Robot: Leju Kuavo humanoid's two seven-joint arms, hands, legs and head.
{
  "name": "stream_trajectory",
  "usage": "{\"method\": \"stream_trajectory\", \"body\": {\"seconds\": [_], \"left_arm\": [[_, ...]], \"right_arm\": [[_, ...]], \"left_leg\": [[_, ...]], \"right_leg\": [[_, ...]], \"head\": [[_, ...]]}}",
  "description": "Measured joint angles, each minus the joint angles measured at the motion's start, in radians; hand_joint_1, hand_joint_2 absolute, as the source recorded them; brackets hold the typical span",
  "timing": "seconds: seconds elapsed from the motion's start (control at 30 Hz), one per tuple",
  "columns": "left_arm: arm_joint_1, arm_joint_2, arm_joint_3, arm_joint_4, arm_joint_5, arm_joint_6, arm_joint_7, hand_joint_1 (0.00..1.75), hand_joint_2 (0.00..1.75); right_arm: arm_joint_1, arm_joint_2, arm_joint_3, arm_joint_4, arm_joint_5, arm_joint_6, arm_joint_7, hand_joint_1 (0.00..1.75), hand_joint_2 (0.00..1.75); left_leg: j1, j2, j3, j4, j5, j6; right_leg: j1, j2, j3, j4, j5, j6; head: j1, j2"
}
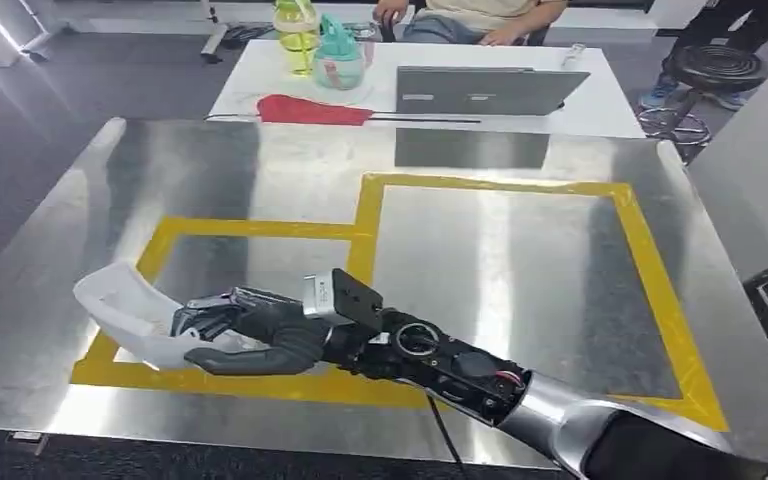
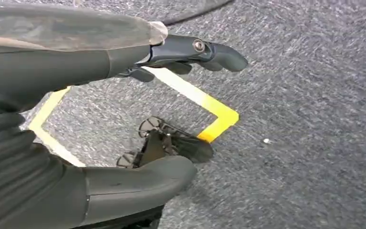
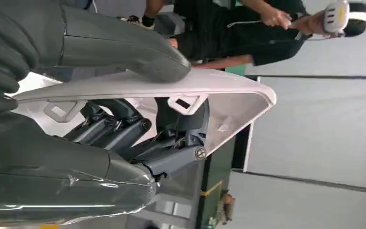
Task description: Take the parts from the cabinet and place them on the table.
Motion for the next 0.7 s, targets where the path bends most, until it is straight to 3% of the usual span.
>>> {"method": "stream_trajectory", "body": {"seconds": [0.03,0.1,0.13,0.2,0.23,0.27,0.3,0.33,0.37,0.4,0.43,0.47,0.57,0.6,0.63,0.67,0.7], "left_arm": [[0.002,0.000,0.000,0.000,0.000,0.000,0.000,0.00,1.75],[0.004,0.003,0.000,0.000,-0.001,0.000,0.002,0.00,1.75],[0.005,0.002,0.000,0.000,-0.001,0.000,0.002,0.00,1.75],[0.002,0.001,0.000,0.000,-0.001,0.000,0.003,0.00,1.75],[0.000,0.001,0.000,0.000,-0.002,0.000,0.003,0.00,1.75],[0.001,0.001,0.000,0.000,-0.003,0.000,0.003,0.00,1.75],[0.001,0.001,0.000,0.000,-0.004,0.000,0.005,0.00,1.75],[0.002,0.001,0.000,0.000,-0.004,0.000,0.005,0.00,1.75],[0.002,0.002,0.000,0.000,-0.004,0.000,0.005,0.00,1.75],[0.001,0.003,0.000,0.000,-0.004,0.000,0.005,0.00,1.75],[0.000,0.004,0.000,0.000,-0.004,0.000,0.005,0.00,1.75],[-0.003,0.004,0.000,0.000,-0.004,0.000,0.005,0.00,1.75],[-0.001,0.004,0.000,0.000,-0.005,0.000,0.005,0.00,1.75],[-0.001,0.003,0.000,0.000,-0.004,0.000,0.005,0.00,1.75],[-0.001,0.002,0.000,0.000,-0.004,0.000,0.006,0.00,1.75],[-0.002,0.002,0.000,0.000,-0.005,0.000,0.006,0.00,1.75],[-0.003,0.003,0.000,0.000,-0.005,0.000,0.005,0.00,1.75]], "right_arm": [[0.000,0.000,0.000,0.000,0.000,0.000,0.000,1.75,1.75],[0.000,0.001,0.000,-0.001,0.000,0.000,0.000,1.75,1.75],[0.000,0.001,0.001,-0.001,0.000,0.000,0.000,1.75,1.75],[-0.001,0.001,0.002,-0.002,0.000,0.000,0.000,1.75,1.75],[0.000,0.001,0.003,-0.001,0.000,0.000,0.002,1.75,1.75],[0.001,0.001,0.004,-0.001,0.000,0.000,0.002,1.75,1.75],[0.001,0.001,0.006,-0.001,0.000,0.000,0.003,1.75,1.75],[0.001,0.001,0.008,-0.001,0.000,0.000,0.004,1.75,1.75],[0.001,0.001,0.008,-0.001,0.000,0.000,0.005,1.75,1.75],[0.001,0.001,0.009,-0.001,0.000,0.000,0.005,1.75,1.75],[0.000,0.001,0.009,-0.001,0.000,0.000,0.005,1.75,1.75],[0.000,0.001,0.009,-0.001,0.000,0.000,0.005,1.75,1.75],[0.000,0.001,0.010,-0.001,0.000,-0.001,0.006,1.75,1.75],[0.000,0.001,0.010,-0.002,0.000,-0.001,0.006,1.75,1.75],[-0.001,0.001,0.010,-0.002,0.000,0.000,0.006,1.75,1.75],[-0.002,0.001,0.010,-0.002,0.000,0.000,0.006,1.75,1.75],[-0.002,0.001,0.010,-0.002,0.000,-0.001,0.006,1.75,1.75]], "left_leg": [[0.001,-0.001,-0.001,-0.002,0.001,-0.005],[0.001,0.000,0.001,-0.001,-0.002,-0.018],[0.005,0.016,-0.007,0.024,-0.018,-0.022],[0.006,0.030,-0.077,0.170,-0.099,-0.029],[0.007,0.032,-0.124,0.265,-0.137,-0.032],[0.007,0.033,-0.155,0.326,-0.154,-0.036],[0.007,0.033,-0.161,0.336,-0.146,-0.037],[0.007,0.035,-0.141,0.295,-0.115,-0.036],[0.007,0.037,-0.103,0.216,-0.072,-0.034],[0.007,0.044,-0.054,0.117,-0.027,-0.031],[0.006,0.063,-0.006,0.025,0.005,-0.027],[-0.001,0.066,0.002,-0.001,-0.002,-0.026],[-0.001,0.050,-0.004,0.003,-0.002,-0.014],[0.002,0.047,-0.002,-0.003,0.002,-0.006],[0.005,0.046,0.001,-0.006,0.004,0.001],[0.006,0.044,0.000,-0.006,0.003,0.009],[0.005,0.041,0.000,-0.006,0.003,0.012]], "right_leg": [[0.002,-0.001,-0.001,0.000,0.000,-0.002],[-0.004,-0.008,0.004,-0.013,0.009,-0.018],[-0.006,-0.011,0.009,-0.018,0.012,-0.023],[-0.006,-0.020,0.007,-0.018,0.012,-0.028],[-0.005,-0.025,0.006,-0.018,0.012,-0.029],[-0.004,-0.030,0.005,-0.017,0.012,-0.030],[-0.004,-0.033,0.005,-0.017,0.012,-0.029],[-0.004,-0.036,0.006,-0.017,0.011,-0.029],[-0.004,-0.038,0.008,-0.017,0.010,-0.027],[-0.004,-0.041,0.010,-0.016,0.008,-0.025],[-0.003,-0.043,0.011,-0.014,0.005,-0.021],[0.007,-0.045,0.007,-0.008,0.001,-0.015],[0.006,-0.052,0.009,-0.010,0.000,-0.008],[0.005,-0.054,0.009,-0.007,-0.004,0.001],[0.000,-0.041,0.004,0.012,-0.021,0.008],[0.001,-0.034,-0.017,0.062,-0.057,0.011],[0.000,-0.030,-0.053,0.143,-0.100,0.013]], "head": [[-0.002,0.000],[-0.006,0.000],[-0.008,0.000],[-0.029,0.000],[-0.032,0.000],[-0.033,0.000],[-0.034,0.000],[-0.035,0.000],[-0.036,0.000],[-0.037,0.000],[-0.038,0.000],[-0.041,0.000],[-0.029,0.000],[-0.029,0.000],[-0.029,0.000],[-0.024,0.000],[-0.015,0.000]]}}
